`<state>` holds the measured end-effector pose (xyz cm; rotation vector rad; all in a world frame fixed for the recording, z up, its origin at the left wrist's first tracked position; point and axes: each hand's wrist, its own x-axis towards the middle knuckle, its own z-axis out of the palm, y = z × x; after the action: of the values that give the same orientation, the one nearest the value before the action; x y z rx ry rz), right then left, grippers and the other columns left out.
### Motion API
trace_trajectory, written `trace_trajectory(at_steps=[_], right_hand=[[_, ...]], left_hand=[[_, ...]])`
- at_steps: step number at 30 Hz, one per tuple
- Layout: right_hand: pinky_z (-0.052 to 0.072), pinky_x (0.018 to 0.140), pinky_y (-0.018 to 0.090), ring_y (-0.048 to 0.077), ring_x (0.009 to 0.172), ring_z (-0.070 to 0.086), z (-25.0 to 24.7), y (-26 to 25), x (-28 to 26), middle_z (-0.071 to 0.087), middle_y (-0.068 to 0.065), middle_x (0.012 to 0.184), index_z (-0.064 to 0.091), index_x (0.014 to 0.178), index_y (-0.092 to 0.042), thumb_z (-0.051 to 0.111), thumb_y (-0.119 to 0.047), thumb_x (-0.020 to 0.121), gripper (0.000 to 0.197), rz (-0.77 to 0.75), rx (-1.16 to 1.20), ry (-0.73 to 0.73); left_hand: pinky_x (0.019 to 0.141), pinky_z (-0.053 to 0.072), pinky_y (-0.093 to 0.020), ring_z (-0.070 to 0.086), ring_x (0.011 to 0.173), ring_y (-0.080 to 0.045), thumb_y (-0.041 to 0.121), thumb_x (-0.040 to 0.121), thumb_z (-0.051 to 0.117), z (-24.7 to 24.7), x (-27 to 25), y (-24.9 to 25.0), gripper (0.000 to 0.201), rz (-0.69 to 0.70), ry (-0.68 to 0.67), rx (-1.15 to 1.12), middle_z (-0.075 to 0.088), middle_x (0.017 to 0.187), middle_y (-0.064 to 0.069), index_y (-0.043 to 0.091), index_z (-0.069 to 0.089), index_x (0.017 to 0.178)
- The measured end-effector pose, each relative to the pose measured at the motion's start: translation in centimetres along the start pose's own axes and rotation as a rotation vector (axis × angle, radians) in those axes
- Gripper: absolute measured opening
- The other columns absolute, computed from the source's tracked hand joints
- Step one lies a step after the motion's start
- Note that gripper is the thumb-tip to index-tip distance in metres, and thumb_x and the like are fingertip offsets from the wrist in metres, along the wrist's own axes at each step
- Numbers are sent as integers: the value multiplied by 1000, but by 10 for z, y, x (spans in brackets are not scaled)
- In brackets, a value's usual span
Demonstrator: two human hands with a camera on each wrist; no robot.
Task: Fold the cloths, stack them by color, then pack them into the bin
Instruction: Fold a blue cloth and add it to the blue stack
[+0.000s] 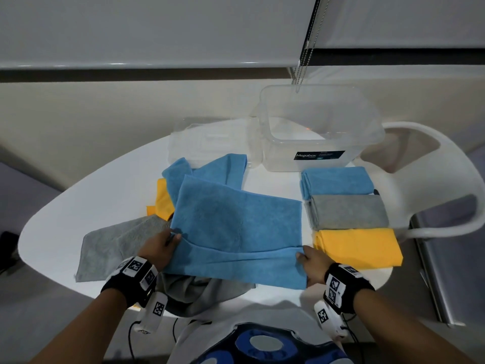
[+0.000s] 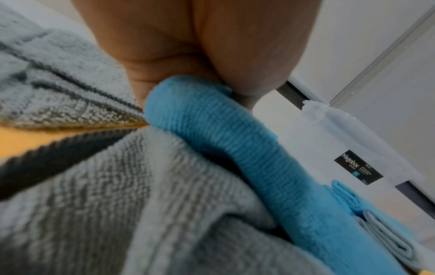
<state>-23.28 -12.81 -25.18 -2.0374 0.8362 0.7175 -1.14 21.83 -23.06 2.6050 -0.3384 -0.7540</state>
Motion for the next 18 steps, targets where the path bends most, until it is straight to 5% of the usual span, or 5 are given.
trace_trajectory(at_steps=[4,9,18], right_hand=[[38,79,26,22,102,54,-3,-1,2,59,10,128,49,131,-9,35,-25,105,34,-31,-14,118],[44,77,31,23,96,57,2,-2,5,61,11,117,50,128,-12,33,-24,105,30,-4,129,189],[47,81,33,28,100,59,5,-3,3,63,13,116,50,125,-9,39,-27,102,31,-11,-81,155]], left_hand=[[79,44,-35,61,90,-28,35,99,47,-3,-2,8,24,69,87,-87,66,93,-8,15,62,100],[75,41,-35,58,84,-26,48,90,33,-11,1,10,31,131,163,-182,60,89,-3,27,54,97],[74,40,-34,61,95,-35,35,97,50,-4,14,9,26,23,134,-102,65,101,-15,12,57,108]])
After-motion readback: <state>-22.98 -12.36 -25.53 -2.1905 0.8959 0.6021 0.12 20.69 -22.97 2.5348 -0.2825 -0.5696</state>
